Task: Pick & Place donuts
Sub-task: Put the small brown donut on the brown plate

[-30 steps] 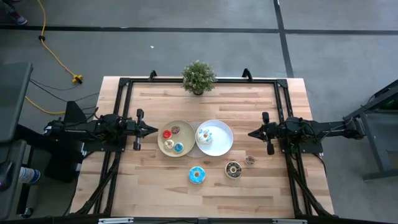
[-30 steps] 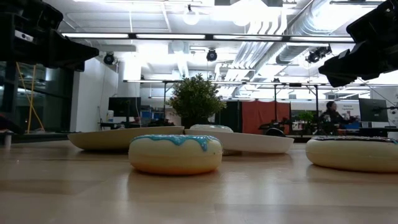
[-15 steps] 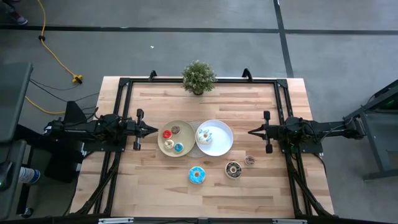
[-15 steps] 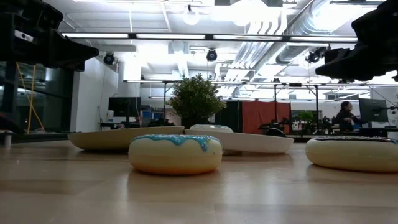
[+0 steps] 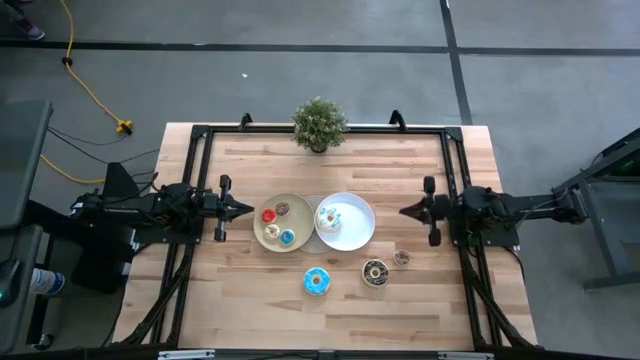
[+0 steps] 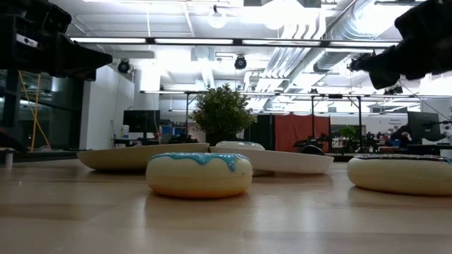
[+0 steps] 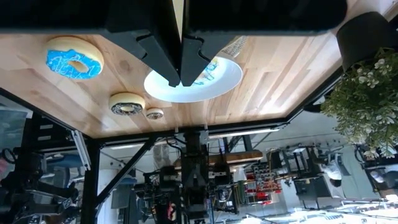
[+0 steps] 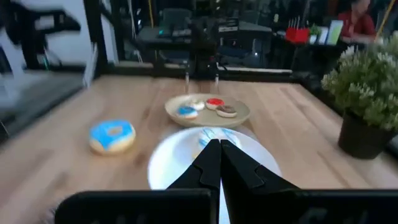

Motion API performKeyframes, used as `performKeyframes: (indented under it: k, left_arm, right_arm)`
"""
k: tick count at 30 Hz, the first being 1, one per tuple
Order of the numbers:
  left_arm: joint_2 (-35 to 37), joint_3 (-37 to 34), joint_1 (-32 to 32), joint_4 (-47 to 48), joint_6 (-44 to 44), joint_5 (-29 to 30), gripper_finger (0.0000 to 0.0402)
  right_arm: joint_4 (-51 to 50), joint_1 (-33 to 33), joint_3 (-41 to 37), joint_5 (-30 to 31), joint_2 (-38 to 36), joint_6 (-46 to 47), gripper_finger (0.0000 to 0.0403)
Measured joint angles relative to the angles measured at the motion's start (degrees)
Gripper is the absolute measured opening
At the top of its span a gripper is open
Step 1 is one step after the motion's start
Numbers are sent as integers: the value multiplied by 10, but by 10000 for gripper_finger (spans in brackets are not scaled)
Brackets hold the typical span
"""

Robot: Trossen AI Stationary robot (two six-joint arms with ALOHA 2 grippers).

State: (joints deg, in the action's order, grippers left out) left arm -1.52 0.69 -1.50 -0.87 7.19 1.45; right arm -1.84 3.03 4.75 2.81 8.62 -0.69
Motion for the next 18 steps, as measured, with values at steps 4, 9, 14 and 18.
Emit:
performKeyframes:
  k: [4, 9, 14, 18]
  left_arm:
    - [0, 0, 0, 0, 0, 0, 0]
    - [0, 0, 0, 0, 0, 0, 0]
    - [0, 0, 0, 0, 0, 0, 0]
    - [0, 0, 0, 0, 0, 1, 0]
  right_arm:
    - [-14, 0, 37, 0, 24, 54, 0]
    - [-47, -1, 101, 0, 81, 144, 0]
    - [-155, -16, 194, -1, 144, 259, 0]
    - [-296, -28, 279, -4, 196, 316, 1]
